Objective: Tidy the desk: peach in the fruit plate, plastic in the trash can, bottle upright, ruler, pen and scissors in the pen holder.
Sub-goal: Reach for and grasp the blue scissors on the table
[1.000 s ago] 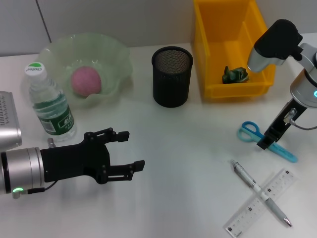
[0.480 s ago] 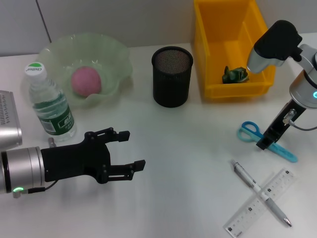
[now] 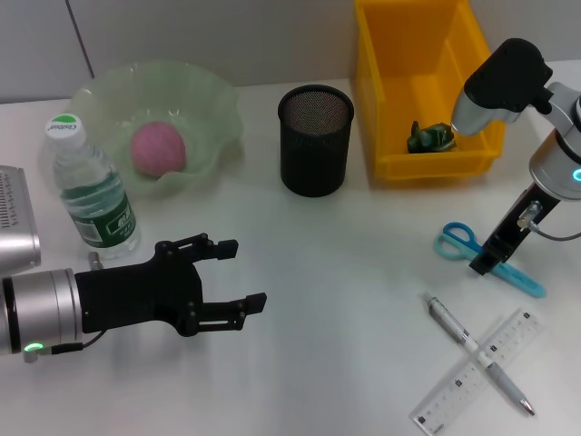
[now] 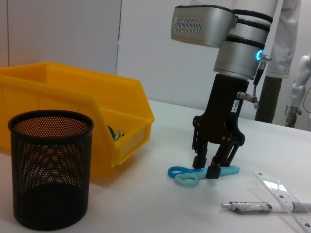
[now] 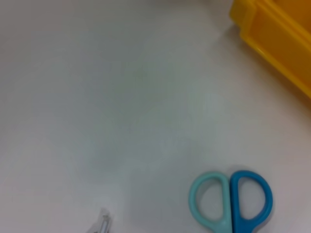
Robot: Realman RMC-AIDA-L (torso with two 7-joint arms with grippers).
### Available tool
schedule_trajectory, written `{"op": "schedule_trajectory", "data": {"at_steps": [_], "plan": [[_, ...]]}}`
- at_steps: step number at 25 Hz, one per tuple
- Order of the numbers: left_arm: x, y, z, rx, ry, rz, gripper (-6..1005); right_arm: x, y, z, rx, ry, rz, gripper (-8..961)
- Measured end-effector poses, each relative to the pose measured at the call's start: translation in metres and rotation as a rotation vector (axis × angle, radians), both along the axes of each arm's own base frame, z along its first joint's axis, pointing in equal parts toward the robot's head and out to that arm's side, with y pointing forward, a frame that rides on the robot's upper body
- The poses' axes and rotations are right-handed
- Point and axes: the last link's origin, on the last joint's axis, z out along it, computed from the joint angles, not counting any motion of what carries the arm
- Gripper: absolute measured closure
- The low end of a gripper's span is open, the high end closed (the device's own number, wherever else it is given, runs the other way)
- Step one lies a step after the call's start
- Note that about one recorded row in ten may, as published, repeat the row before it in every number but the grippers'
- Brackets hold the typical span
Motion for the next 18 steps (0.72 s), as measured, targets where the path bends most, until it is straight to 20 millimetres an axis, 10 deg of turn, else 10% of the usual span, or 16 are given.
{"op": "schedule_trajectory", "data": {"at_steps": [18], "plan": [[-0.0002, -0.0001, 0.0, 0.0, -0.001, 0.002, 138, 0.0009, -0.0003, 0.0003, -0.004, -0.01, 0.002, 598]]}}
